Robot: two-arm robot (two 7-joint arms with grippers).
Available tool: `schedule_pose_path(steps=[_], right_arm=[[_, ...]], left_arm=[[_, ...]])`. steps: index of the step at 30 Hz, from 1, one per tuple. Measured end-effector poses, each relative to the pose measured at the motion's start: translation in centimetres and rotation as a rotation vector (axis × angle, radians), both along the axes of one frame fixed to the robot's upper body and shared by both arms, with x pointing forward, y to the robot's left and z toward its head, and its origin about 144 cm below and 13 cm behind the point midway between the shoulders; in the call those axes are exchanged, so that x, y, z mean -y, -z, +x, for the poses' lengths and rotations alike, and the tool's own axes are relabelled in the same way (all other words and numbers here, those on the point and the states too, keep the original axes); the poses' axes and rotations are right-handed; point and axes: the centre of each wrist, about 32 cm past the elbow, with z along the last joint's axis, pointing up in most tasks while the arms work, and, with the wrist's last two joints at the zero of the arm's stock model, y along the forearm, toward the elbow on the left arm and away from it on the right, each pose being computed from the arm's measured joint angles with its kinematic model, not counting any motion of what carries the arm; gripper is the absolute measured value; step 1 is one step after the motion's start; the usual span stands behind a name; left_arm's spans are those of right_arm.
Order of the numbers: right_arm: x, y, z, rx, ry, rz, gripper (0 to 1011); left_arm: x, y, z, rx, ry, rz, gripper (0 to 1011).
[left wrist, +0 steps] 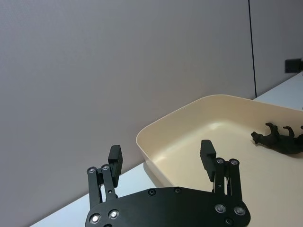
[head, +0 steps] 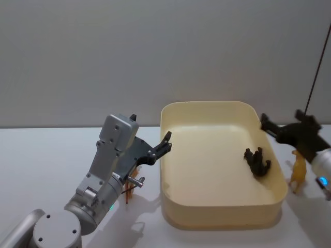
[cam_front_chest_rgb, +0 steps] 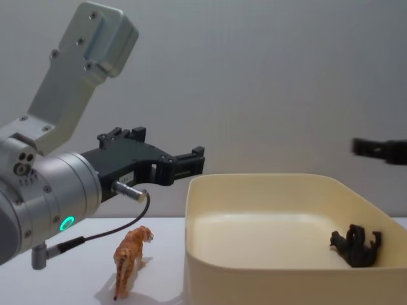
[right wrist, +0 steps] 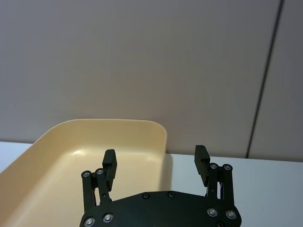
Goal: Pick up the toy alternately with two hands and place it into the central storage box.
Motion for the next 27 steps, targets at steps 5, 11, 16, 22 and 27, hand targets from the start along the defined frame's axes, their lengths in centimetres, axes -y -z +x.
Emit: schedule_pose_path(steps=[5, 11, 16, 22, 27], right_arm=[[1.6, -0.2, -1.1, 0.006, 0.054, 0.007, 1001], [3.3, 0.0, -2.8, -0.013, 0.103, 0.006, 1001], [4.3, 0.6, -4.3, -0.05, 0.128, -0.005, 1001], [5.0, 1.4, -5.5, -0.089, 0.134, -0.019, 1001], [5.3, 2.1, -6.1, -0.119, 0.128, -0.032, 1001]], left_arm=[[0.0, 0.0, 0.0, 0.0, 0.0, 0.0, 1001], [0.0, 0.0, 0.0, 0.0, 0.0, 0.0, 1001], [0.0, 0.0, 0.0, 0.0, 0.0, 0.0, 1001], [0.0, 0.0, 0.0, 0.0, 0.0, 0.0, 1001], [0.0, 0.0, 0.0, 0.0, 0.0, 0.0, 1001]])
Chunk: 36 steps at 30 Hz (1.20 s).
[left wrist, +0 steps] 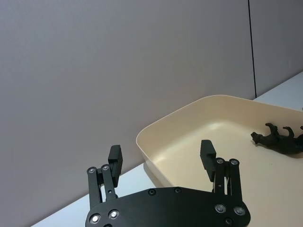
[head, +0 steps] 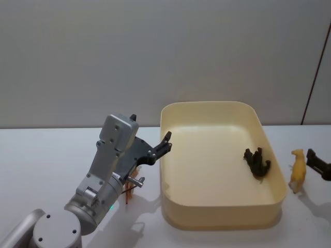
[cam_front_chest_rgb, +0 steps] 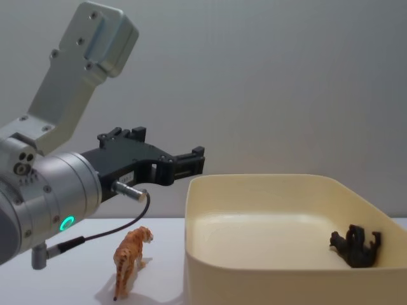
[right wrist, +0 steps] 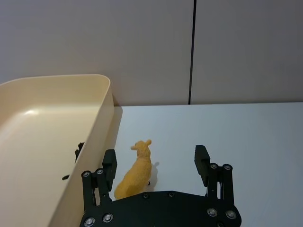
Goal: Pick up the toy alternately with two hands and place it into the central storage box.
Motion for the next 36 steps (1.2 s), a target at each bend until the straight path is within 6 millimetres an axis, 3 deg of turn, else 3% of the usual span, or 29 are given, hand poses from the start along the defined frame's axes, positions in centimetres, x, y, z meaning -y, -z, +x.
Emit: schedule_pose_path(steps=[18, 36], right_arm=[[-0.7, 2.1, 0.6, -0.058, -0.026, -0.029, 1001], [-3.1, 3.9, 2.7, -0.094, -0.017, -0.043, 1001]], left_arm=[[0.0, 0.0, 0.0, 0.0, 0.0, 0.0, 1001], [0.0, 0.0, 0.0, 0.0, 0.0, 0.0, 1001]])
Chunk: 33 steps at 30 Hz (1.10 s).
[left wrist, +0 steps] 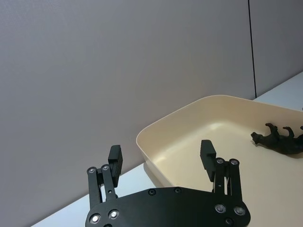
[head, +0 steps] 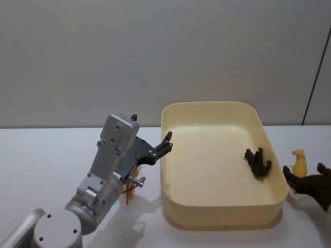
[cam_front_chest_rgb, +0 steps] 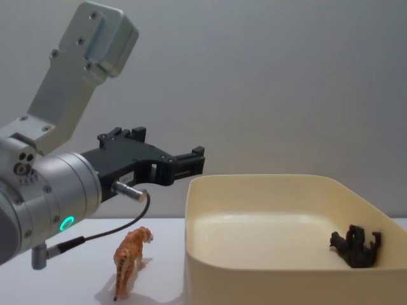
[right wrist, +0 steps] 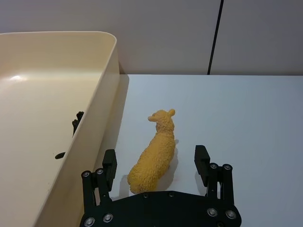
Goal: Pick up the toy alternately with two hands and place it into the central storage box.
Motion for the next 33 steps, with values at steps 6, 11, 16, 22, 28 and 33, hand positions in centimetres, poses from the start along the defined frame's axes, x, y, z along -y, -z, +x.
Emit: schedule_pose_path(steps=[6, 11, 16, 22, 28, 33], right_arm=[[-0.5, 0.5, 0.5, -0.005, 0.011, -0.009, 940], [-0.9, 0.7, 0.8, -0.006, 0.017, -0.015, 811], [-1.1, 0.9, 1.0, -0.008, 0.021, -0.018, 659], [-1.3, 1.0, 1.1, -0.009, 0.023, -0.02, 459], [-1.3, 1.0, 1.0, -0.002, 0.027, -0.02, 343], [-1.2, 0.9, 0.8, 0.022, 0.047, -0.021, 344]], left_arm=[[0.0, 0.0, 0.0, 0.0, 0.0, 0.0, 1001], [0.0, 0.0, 0.0, 0.0, 0.0, 0.0, 1001], [0.0, 0.0, 0.0, 0.0, 0.0, 0.0, 1001], [0.0, 0.0, 0.0, 0.0, 0.0, 0.0, 1001], [0.0, 0.0, 0.0, 0.0, 0.0, 0.0, 1001], [0.0, 0.0, 0.0, 0.0, 0.0, 0.0, 1001]])
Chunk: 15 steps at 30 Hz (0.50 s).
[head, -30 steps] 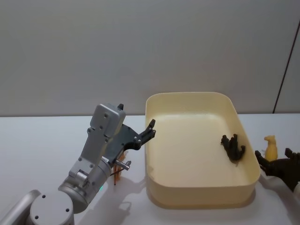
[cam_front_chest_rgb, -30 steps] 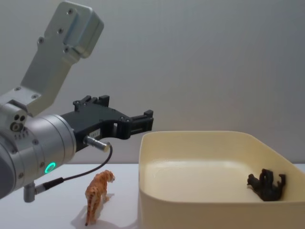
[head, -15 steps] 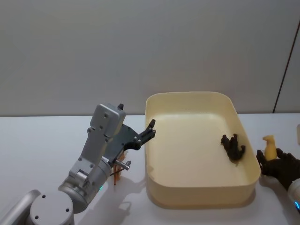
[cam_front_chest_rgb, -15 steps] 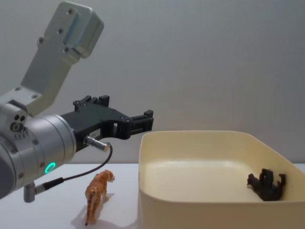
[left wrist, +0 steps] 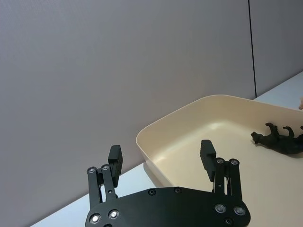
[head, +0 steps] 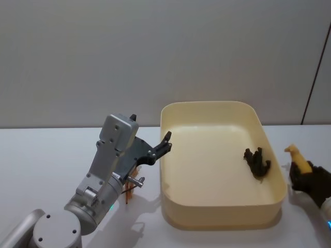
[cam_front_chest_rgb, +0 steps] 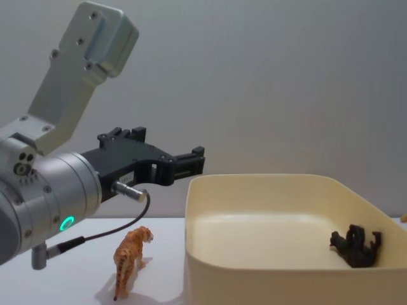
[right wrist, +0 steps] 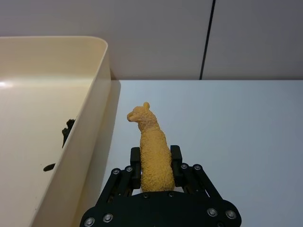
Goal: Pick up the toy alternately with two hands and place it into the central storage box.
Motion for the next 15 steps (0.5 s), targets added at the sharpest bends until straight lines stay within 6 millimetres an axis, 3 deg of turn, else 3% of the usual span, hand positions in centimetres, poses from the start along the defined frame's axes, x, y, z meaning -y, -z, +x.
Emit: schedule_pose_path(steps=[9, 15], right_arm=[[0.4, -1.1, -0.5, 0.082, 0.042, 0.007, 343], [0.4, -3.2, -0.5, 0.152, 0.033, 0.031, 344]], left_arm=[[0.0, 0.0, 0.0, 0.0, 0.0, 0.0, 1001], [0.0, 0.0, 0.0, 0.0, 0.0, 0.0, 1001]])
